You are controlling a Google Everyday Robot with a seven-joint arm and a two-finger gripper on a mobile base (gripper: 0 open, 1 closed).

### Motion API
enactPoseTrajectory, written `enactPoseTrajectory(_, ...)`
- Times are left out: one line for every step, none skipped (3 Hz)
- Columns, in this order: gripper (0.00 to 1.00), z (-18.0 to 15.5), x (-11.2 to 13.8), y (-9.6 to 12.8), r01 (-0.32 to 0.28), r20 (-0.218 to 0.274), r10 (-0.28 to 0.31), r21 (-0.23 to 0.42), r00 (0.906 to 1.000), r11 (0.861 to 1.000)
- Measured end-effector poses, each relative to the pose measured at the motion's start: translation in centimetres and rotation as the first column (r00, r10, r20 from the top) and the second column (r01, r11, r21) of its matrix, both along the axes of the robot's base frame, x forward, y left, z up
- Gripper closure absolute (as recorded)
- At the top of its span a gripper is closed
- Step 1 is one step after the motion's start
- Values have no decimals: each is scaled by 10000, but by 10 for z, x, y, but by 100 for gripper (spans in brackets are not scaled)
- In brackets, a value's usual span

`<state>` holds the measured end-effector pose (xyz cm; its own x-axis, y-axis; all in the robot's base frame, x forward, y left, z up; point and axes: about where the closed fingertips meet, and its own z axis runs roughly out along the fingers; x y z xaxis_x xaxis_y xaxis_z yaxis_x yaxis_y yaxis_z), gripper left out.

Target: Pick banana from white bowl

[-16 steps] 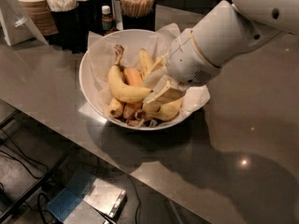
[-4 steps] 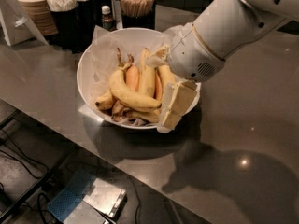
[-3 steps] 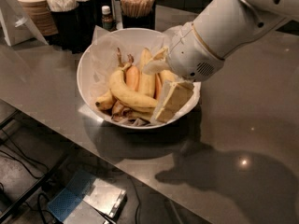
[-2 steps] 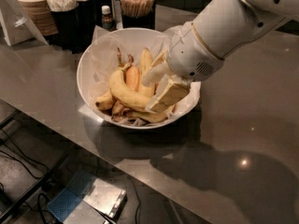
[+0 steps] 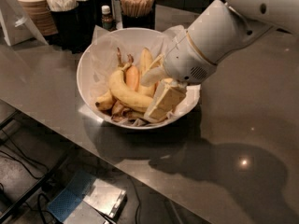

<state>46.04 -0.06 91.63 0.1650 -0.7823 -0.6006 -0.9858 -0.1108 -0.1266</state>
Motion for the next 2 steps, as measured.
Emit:
enactPoseTrajectory(31,-2,1,1,12,-44,-12,-12,10000,10000)
enactPoseTrajectory(39,-3,2,2,18,-75,-18,-20,10000,10000)
